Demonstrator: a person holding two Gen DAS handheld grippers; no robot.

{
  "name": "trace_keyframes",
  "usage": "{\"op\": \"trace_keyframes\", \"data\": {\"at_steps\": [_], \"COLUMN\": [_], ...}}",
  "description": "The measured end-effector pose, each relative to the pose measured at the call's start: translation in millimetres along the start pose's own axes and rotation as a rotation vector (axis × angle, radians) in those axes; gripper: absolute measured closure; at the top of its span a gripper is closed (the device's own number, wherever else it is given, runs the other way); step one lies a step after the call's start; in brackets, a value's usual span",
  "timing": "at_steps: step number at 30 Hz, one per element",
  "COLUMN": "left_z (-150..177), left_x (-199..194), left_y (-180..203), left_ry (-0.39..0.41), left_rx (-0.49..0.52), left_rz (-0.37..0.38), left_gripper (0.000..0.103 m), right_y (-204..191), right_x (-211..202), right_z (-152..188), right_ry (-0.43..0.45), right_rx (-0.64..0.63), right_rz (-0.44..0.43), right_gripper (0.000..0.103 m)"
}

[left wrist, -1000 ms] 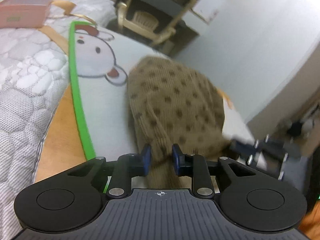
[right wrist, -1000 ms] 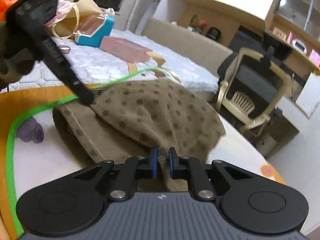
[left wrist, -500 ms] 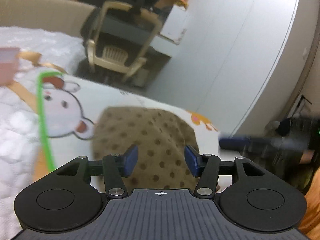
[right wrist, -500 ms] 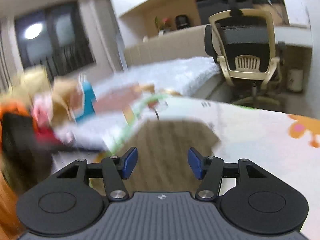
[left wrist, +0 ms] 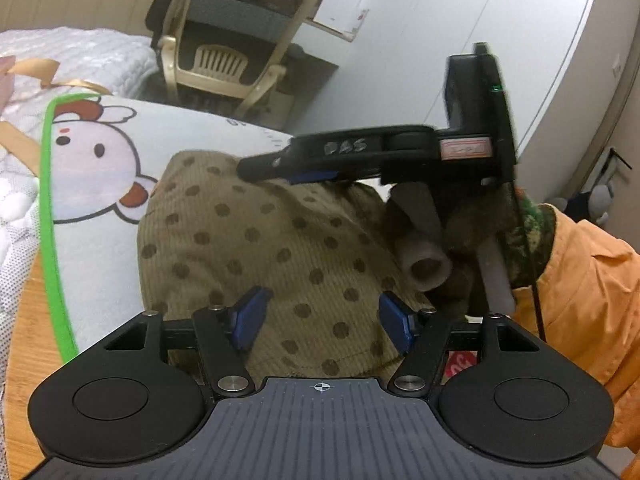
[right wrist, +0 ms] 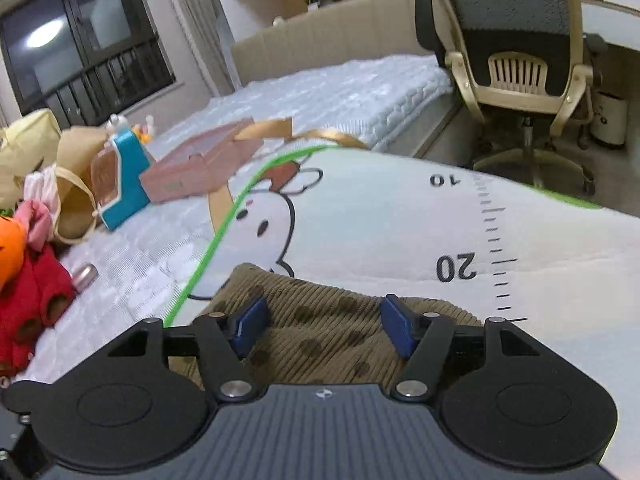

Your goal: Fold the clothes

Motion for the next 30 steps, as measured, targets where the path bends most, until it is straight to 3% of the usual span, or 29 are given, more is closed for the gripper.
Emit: {"op": "trace_keyframes", "data": {"at_steps": [5, 9, 13, 19, 21, 23, 25, 28, 30], "left_z": [0, 0, -16, -77, -85, -80, -70, -72, -73], "left_x": [1, -1, -13, -28, -7, 24, 51, 58, 54], "left_y": [3, 3, 0, -28, -45, -60, -75, -80, -76], "left_ry": [0.006, 0.011, 0.03, 0.184, 0.153, 0.073, 0.015, 0.043, 0.04], "left_rx": [0.006, -0.004, -0.049, -0.13, -0.189, -0.241, -0.297, -0.308, -0.279], "left_rz": [0.011, 0.031, 0.125, 0.16, 0.167, 0.153, 0.135, 0.141, 0.121], "left_gripper": [0.026, 0.022, 0.009, 0.007, 0.007, 0.007, 0.007, 0.007, 0.007], "right_y": [14, 41, 53, 43, 37, 24, 7, -15, -18], "right_x": [-31, -20, -15, -28, -36, -51, -69, -81, -73], "right_z": [-7, 12, 21, 23, 24, 27, 36, 65, 92], "right_ry": [0.075, 0.04, 0.055, 0.096, 0.118, 0.152, 0.158, 0.079, -0.004], "right_rx": [0.07, 0.116, 0.195, 0.117, 0.072, -0.005, -0.064, -0.112, -0.143], "right_rz": [-0.038, 0.044, 0.015, 0.058, 0.08, 0.092, 0.046, -0.043, -0.037], "right_gripper": [0.041, 0.037, 0.037, 0.034, 0.034, 0.034, 0.034, 0.031, 0.029]}}
Point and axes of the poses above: each gripper's, at about its wrist camera, not at the fingertips, and x roughly the way its jaws point, y to its right, z to its underside, the point moved 9 cm from there along x, roughly the way its jaws point, and after that the axes turned 13 degrees about x, right-handed, at the moved point
